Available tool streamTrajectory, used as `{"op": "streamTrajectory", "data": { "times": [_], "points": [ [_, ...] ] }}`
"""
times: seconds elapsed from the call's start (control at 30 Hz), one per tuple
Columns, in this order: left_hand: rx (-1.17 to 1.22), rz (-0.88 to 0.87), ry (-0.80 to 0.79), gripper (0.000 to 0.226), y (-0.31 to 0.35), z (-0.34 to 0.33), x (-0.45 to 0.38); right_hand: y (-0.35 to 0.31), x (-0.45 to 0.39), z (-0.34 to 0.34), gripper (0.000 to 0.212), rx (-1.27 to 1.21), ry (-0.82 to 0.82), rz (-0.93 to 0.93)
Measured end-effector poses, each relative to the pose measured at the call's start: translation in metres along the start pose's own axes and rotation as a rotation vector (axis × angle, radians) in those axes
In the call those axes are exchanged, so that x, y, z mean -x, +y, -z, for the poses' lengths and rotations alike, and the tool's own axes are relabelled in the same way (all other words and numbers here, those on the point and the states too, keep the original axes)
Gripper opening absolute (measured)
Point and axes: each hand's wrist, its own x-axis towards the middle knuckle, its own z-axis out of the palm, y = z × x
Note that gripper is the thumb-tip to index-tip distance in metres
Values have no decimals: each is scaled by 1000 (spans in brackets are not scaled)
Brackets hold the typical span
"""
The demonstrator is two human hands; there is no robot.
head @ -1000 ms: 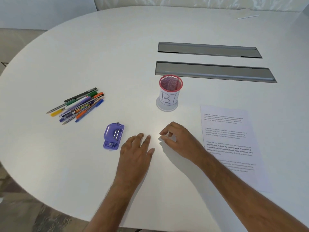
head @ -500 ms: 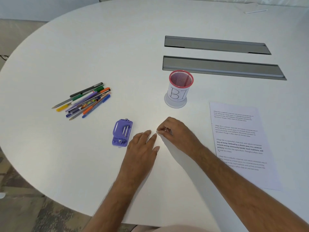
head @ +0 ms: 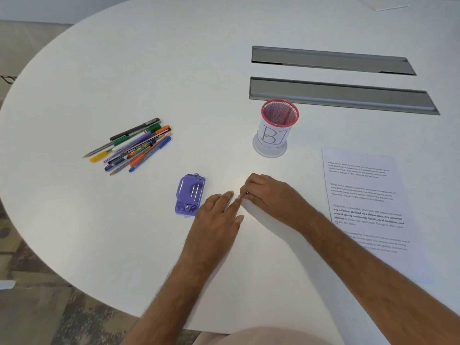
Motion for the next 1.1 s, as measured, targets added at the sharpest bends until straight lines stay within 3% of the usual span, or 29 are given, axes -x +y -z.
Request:
{"op": "streamTrajectory", "data": {
  "times": [0.13,0.23,0.43,0.73,1.1],
  "points": [
    [-5,-69,64,37,-4,-2,1,6,11,2,15,67,15,76],
    [23,-60,77,36,-8,-3,1,14,15,5,23,25,16,30],
    [205,90,58,37,-11,-5,0,16,12,3,10,-258,85,-200],
    [348,250,14,17,-13,-3,-21,3,-3,-4,4,-267,16,-253],
    [316,137,-103,13,-7,13,-46,0,-5,-7,8,-200,6,-287]
  ]
}}
